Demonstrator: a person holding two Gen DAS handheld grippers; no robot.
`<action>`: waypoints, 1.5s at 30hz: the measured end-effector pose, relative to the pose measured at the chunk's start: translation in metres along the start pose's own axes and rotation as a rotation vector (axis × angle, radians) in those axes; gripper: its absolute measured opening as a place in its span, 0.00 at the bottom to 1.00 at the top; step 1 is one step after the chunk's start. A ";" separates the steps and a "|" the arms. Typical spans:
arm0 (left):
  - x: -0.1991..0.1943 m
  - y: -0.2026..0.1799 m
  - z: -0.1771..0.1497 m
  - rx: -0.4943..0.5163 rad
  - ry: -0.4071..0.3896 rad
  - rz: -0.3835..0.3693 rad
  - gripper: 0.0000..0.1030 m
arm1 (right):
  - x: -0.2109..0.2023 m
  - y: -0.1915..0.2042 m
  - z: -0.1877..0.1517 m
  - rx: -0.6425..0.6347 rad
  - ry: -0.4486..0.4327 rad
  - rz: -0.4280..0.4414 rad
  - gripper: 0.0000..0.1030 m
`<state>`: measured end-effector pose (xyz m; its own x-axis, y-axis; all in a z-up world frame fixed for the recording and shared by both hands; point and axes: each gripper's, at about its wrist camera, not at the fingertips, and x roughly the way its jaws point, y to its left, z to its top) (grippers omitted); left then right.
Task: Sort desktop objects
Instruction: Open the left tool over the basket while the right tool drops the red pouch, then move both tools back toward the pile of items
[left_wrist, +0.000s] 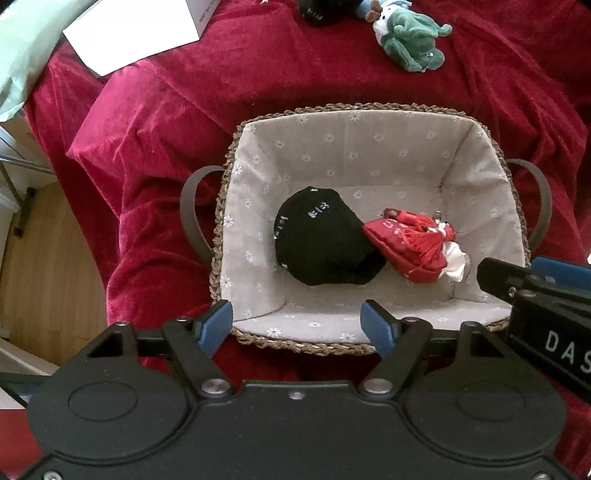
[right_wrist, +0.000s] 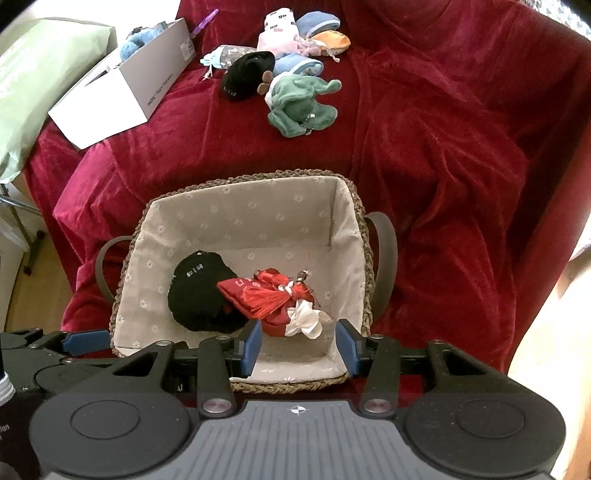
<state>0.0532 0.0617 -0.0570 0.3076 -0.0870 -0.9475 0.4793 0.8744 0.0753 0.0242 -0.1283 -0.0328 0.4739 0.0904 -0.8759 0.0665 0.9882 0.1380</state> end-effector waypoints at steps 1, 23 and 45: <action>0.000 -0.001 0.000 0.003 0.001 -0.005 0.71 | -0.002 0.000 0.000 0.002 -0.005 -0.005 0.45; -0.039 0.013 -0.013 0.052 -0.076 -0.054 0.75 | -0.027 0.025 -0.005 -0.014 0.025 -0.112 0.56; -0.070 0.040 0.015 -0.017 -0.178 -0.022 0.75 | -0.074 0.034 0.037 -0.143 -0.096 -0.052 0.68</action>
<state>0.0628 0.0954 0.0165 0.4388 -0.1880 -0.8787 0.4737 0.8793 0.0485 0.0235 -0.1057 0.0535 0.5549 0.0330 -0.8313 -0.0294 0.9994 0.0201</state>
